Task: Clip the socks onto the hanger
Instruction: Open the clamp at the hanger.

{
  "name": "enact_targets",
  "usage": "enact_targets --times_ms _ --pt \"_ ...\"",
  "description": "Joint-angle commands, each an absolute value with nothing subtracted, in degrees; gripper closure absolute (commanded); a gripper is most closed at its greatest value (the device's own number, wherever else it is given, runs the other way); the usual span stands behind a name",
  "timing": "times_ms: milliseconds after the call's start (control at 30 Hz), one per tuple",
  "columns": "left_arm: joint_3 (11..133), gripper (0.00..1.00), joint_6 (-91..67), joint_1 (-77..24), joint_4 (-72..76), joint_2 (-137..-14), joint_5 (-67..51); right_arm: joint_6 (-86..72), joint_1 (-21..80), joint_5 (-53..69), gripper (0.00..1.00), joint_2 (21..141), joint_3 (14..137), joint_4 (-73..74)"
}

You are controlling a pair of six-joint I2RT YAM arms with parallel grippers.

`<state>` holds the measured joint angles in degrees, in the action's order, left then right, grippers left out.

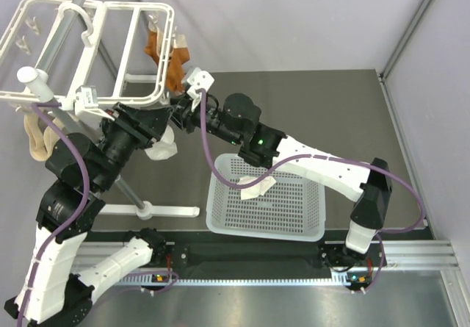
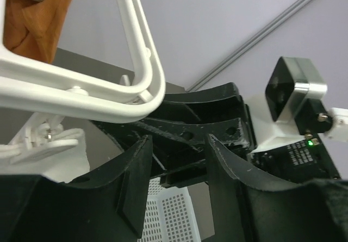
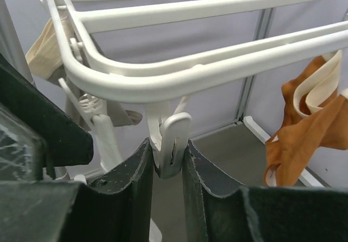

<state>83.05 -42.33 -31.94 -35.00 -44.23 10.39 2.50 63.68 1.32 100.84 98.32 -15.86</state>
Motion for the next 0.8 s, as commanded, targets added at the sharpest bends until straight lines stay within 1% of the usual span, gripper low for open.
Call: enact_targets --times_ms 0,133,233,400,600,767 --pt "84.29 0.52 -42.19 -31.73 -34.72 -43.86 12.38 4.13 64.25 -3.24 1.00 96.77 102.65 -10.29" --pt "83.76 0.51 -41.66 -31.73 -34.37 -44.12 15.99 3.43 64.77 -3.78 1.00 96.77 104.76 -5.82" --pt "83.85 0.51 -41.48 -31.73 -34.10 -45.08 16.52 3.42 65.30 -4.22 1.00 97.64 107.57 -3.52" --pt "82.97 0.48 -40.96 -31.73 -31.29 -45.26 18.54 4.57 66.18 -5.71 1.00 98.70 110.30 -0.71" --pt "81.21 0.44 -40.17 -31.73 -26.65 -44.83 16.62 5.27 66.88 -5.89 1.00 100.02 111.88 1.39" --pt "76.56 0.42 -40.96 -31.73 -20.22 -42.19 14.77 5.62 67.23 -6.15 1.00 100.02 112.24 2.20"
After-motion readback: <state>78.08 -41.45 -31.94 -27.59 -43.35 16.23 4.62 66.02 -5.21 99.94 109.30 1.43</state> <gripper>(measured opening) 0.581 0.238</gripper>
